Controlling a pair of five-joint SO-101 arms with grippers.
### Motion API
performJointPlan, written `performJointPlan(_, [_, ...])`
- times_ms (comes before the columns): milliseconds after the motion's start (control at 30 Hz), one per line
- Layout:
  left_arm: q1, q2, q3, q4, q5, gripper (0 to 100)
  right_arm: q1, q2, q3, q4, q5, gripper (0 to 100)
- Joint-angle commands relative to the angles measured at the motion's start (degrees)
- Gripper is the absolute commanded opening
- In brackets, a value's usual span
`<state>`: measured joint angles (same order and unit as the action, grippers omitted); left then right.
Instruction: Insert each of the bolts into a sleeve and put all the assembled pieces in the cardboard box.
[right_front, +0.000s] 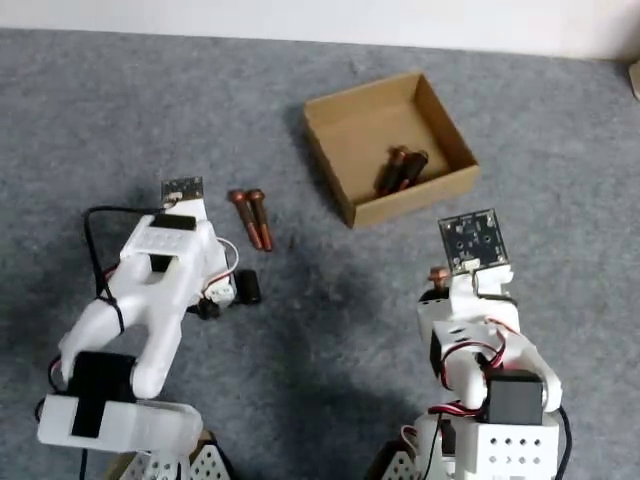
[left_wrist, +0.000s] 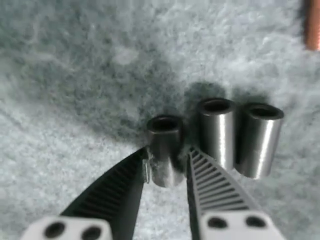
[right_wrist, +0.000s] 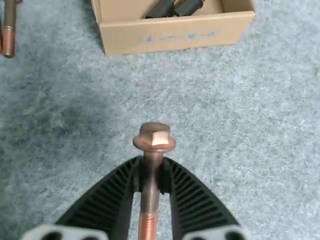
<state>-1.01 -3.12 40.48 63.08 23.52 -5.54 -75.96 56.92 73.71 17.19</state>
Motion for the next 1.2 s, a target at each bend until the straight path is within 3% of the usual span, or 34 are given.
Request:
performJointPlan(0, [0.6, 0.5, -2.4, 0.7, 0.1, 13, 0.4, -0.5, -0.3, -1.8, 0.5, 0.5])
performJointPlan(367, [0.7, 1.0, -3.0, 0.9, 0.1, 12, 0.4, -0.5, 2.1, -3.8, 0.5, 0.5])
performJointPlan(500, [0.7, 1.0, -2.9, 0.7, -0.2, 0, 0.4, -0.5, 3.7, -5.1, 0.5, 0.5])
performJointPlan(867, [4.4, -0.3, -3.1, 4.7, -0.4, 0, 0.4, -0.5, 3.8, -6.2, -2.2, 0.5])
performJointPlan(1000, [4.8, -7.5, -0.6, 5.5, -4.3, 0, 0.4, -0.5, 3.8, -6.2, -2.4, 0.5])
performJointPlan(1167, [5.1, -25.7, 8.9, 4.2, -7.4, 0, 0.4, -0.6, 3.8, -6.2, -2.5, 0.5])
